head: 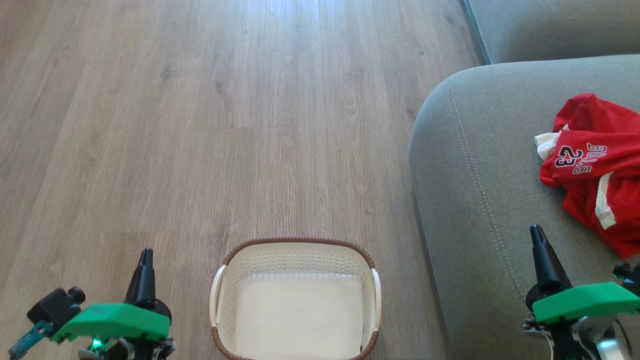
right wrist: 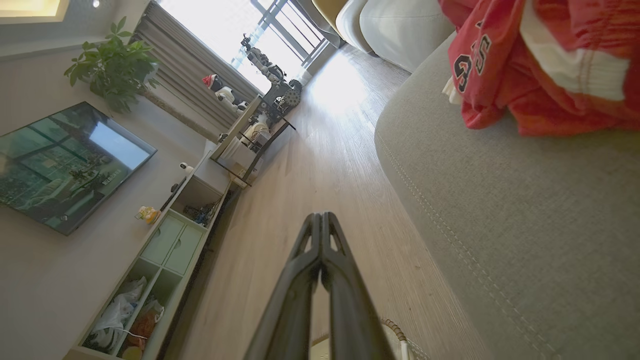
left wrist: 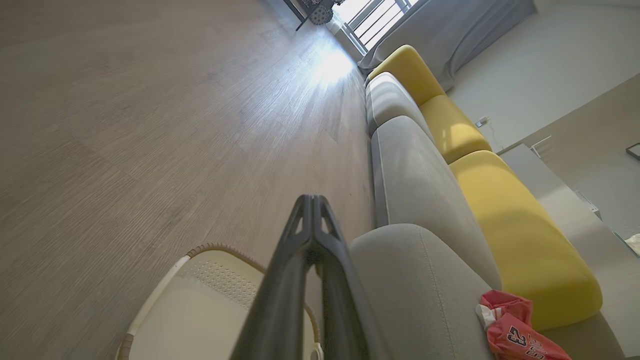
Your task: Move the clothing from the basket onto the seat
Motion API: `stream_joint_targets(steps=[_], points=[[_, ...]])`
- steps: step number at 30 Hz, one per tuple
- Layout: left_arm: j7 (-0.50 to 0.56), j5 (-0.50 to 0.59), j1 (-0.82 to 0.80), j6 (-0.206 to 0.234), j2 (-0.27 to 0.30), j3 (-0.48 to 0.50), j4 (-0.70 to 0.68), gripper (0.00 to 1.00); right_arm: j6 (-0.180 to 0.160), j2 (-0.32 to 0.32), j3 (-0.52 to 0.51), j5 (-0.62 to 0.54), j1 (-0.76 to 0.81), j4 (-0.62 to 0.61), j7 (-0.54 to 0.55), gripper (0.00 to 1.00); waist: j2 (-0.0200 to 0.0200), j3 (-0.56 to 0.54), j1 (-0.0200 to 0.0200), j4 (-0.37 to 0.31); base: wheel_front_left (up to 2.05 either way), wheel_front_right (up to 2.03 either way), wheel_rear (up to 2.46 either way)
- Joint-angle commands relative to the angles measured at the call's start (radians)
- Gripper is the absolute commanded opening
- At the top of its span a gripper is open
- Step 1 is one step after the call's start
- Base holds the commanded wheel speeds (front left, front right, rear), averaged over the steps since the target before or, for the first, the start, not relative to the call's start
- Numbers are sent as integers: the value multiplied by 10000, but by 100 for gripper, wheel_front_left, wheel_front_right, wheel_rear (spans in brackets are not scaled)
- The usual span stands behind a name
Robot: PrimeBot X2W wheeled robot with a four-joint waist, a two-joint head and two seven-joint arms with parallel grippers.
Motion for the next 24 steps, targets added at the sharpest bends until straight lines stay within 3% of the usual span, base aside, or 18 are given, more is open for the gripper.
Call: stream_joint_targets(steps=[1, 24], points=[[70, -323, -618, -118, 12, 279, -281, 0, 0, -10, -33, 331, -537, -252, 81, 0, 0, 1, 0, -4, 0, 0, 0], [706, -2514, -850, -364, -175, 759, -192, 0, 0, 229, -256, 2463, -804, -38, 682, 0, 0, 20, 0, -54, 0, 0, 0]])
